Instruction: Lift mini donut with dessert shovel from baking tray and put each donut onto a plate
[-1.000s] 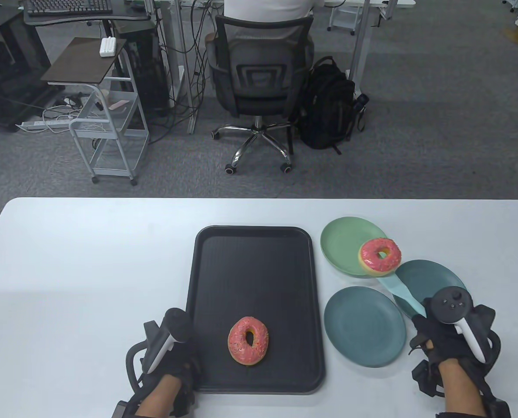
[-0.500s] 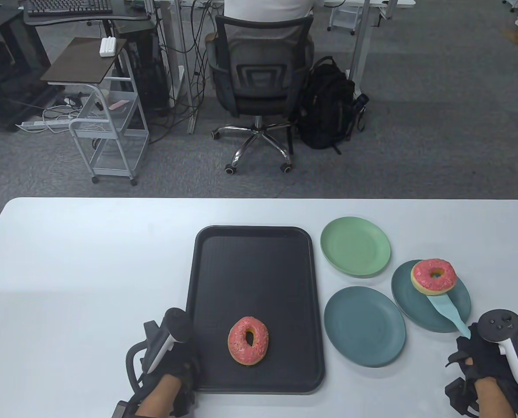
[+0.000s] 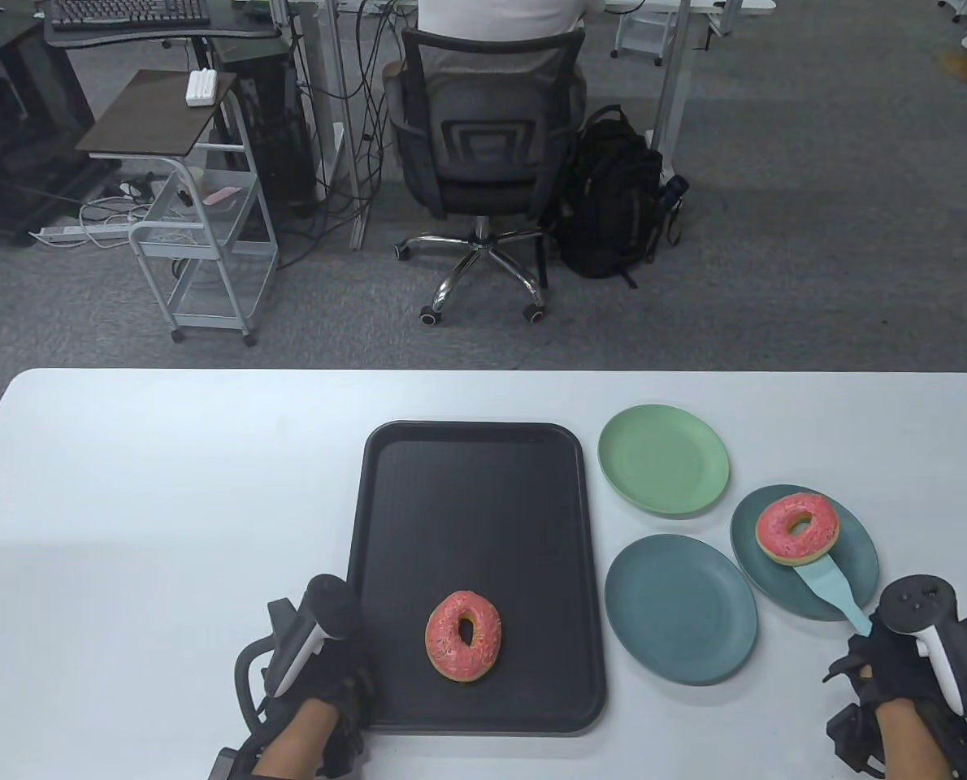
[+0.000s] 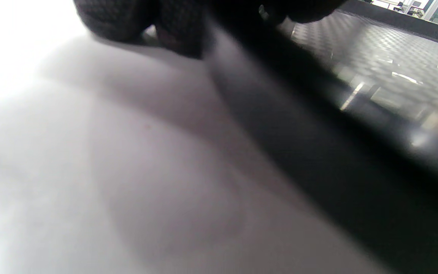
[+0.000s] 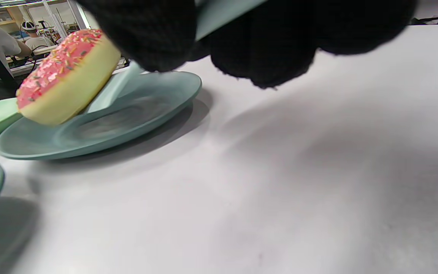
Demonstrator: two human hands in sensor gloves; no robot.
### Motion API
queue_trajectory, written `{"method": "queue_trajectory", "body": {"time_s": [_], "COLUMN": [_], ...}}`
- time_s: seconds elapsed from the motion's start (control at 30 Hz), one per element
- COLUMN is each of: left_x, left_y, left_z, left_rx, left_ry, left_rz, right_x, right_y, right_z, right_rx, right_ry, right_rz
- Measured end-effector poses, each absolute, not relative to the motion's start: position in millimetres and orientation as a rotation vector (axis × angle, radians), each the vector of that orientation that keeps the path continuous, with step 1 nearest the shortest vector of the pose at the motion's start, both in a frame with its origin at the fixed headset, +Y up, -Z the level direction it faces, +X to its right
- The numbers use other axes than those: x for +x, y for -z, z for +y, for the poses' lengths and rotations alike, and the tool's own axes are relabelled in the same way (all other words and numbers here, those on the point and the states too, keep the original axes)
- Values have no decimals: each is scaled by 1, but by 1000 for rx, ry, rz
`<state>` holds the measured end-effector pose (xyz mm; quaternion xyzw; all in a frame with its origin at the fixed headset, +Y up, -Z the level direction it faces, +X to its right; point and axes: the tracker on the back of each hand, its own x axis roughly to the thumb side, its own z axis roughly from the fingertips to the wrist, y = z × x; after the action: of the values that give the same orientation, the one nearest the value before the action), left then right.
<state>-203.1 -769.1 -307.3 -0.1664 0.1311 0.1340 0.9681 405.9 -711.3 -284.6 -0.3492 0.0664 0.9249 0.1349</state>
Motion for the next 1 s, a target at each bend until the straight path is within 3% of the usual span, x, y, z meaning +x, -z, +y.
{"method": "queue_trajectory", "body": {"time_s": [0.73, 1.0], "left_x": [-203, -203], "left_y": [308, 308], "left_z": [-770, -770], "left_rx": [-337, -337], "left_ry": [-269, -269], "left_rz": [265, 265], "right_x": [403, 411], "right_y": [280, 276], "right_z": [-694, -697], "right_rx": [-1241, -1296], "right_ry": [-2744, -2711], "right_rz": [-22, -16]}}
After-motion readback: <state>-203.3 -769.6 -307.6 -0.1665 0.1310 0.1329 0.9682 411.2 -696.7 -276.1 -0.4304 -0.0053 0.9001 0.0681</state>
